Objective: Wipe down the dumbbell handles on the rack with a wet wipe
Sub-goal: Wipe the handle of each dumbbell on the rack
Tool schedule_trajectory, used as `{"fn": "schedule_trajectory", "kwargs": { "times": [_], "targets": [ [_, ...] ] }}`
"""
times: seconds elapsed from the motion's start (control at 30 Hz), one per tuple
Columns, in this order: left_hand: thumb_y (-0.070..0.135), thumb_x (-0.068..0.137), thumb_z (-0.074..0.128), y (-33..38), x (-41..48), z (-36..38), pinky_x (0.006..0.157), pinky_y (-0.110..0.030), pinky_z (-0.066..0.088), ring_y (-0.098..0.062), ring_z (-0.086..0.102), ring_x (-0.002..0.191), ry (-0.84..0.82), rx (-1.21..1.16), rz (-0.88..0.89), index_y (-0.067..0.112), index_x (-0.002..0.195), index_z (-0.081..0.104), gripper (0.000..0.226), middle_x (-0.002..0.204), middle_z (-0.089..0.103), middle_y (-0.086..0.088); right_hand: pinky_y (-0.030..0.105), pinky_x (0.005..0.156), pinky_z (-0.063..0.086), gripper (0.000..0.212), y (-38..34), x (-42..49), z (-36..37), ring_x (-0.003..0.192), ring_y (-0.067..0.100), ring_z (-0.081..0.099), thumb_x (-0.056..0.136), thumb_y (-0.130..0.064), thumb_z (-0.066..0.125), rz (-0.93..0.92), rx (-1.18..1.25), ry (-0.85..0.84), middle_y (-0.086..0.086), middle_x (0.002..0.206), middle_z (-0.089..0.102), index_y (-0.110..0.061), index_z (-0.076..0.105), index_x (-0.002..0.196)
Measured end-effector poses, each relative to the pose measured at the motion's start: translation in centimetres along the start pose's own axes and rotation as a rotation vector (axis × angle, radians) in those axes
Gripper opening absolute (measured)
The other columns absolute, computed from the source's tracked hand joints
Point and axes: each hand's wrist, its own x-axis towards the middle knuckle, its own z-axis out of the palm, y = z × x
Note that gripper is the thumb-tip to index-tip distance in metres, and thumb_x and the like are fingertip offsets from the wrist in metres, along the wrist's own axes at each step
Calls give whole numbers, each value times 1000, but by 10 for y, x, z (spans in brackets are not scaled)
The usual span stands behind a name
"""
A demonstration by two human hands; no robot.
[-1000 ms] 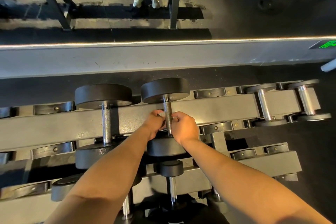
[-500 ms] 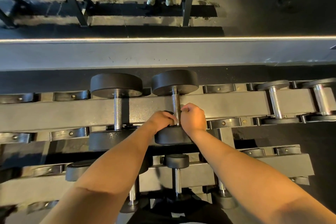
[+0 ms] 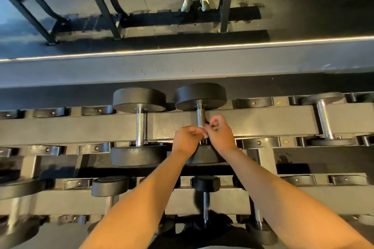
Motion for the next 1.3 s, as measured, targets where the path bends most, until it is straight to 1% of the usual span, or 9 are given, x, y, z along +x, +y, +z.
{"fn": "schedule_trajectory", "kwargs": {
  "times": [0.1, 0.2, 0.33, 0.47, 0.6, 0.73, 1.0, 1.17, 1.3],
  "targets": [
    [22, 97, 61, 12, -4, 9, 64, -18, 50, -5, 66, 76, 28, 86, 47, 29, 106, 69, 14, 85, 70, 8, 24, 67, 46, 9, -6, 9, -4, 85, 11, 62, 98, -30, 62, 18, 40, -116, -7, 93, 63, -24, 56, 102],
    [20, 92, 68, 10, -4, 10, 75, -26, 56, -6, 67, 90, 71, 50, 91, 39, 113, 53, 32, 100, 66, 15, 26, 75, 52, 14, -8, 24, -10, 93, 12, 63, 94, -13, 66, 102, 128, -213, -7, 99, 65, -26, 64, 98],
    [3, 93, 65, 11, -6, 11, 83, -21, 56, -6, 67, 99, 132, -37, 64, 41, 119, 49, 49, 117, 63, 18, 36, 88, 57, 21, -8, 41, -4, 99, 19, 64, 90, -2, 64, 277, 325, 42, 1, 104, 67, -22, 69, 95],
    [12, 102, 53, 21, -8, 15, 80, -8, 44, 6, 61, 94, 157, -15, -43, 39, 131, 54, 39, 108, 60, 26, 26, 71, 52, 15, -15, 48, 4, 96, 17, 63, 94, -11, 66, 354, 572, 128, -3, 104, 63, -21, 69, 104],
    [26, 102, 44, 14, -1, 15, 98, -37, 54, -10, 68, 102, 106, 22, -125, 54, 113, 67, 38, 111, 73, 16, 27, 57, 52, 17, -24, 59, 14, 80, 22, 64, 90, -7, 71, 366, 598, 19, 2, 99, 62, -16, 69, 104],
    [33, 96, 39, 8, 3, 16, 97, -43, 55, -12, 70, 101, 82, 38, -173, 65, 99, 66, 43, 103, 74, 19, 22, 56, 46, 18, -17, 67, 14, 90, 22, 64, 91, -12, 71, 330, 433, -19, 5, 108, 64, -15, 68, 108],
    [22, 102, 39, 15, -1, 15, 100, -35, 53, -3, 68, 101, 89, 0, -204, 53, 98, 70, 44, 105, 73, 20, 19, 74, 41, 21, 14, 61, -6, 94, 15, 56, 92, 2, 56, 133, -71, -165, 1, 102, 62, -11, 71, 97],
    [16, 106, 37, 17, -1, 14, 98, -25, 51, 0, 67, 101, 84, -48, -236, 31, 123, 71, 40, 109, 70, 19, 22, 74, 48, 26, 0, 82, 3, 98, 17, 56, 96, -5, 53, 260, 214, -93, 3, 116, 59, -21, 65, 113],
    [13, 107, 38, 20, -2, 13, 86, -14, 47, 0, 68, 100, 91, -67, -224, 27, 124, 71, 40, 105, 68, 22, 27, 76, 54, 29, 5, 87, 3, 98, 19, 57, 98, 0, 51, 364, 279, -177, 2, 111, 55, -21, 63, 114]
  ]
}}
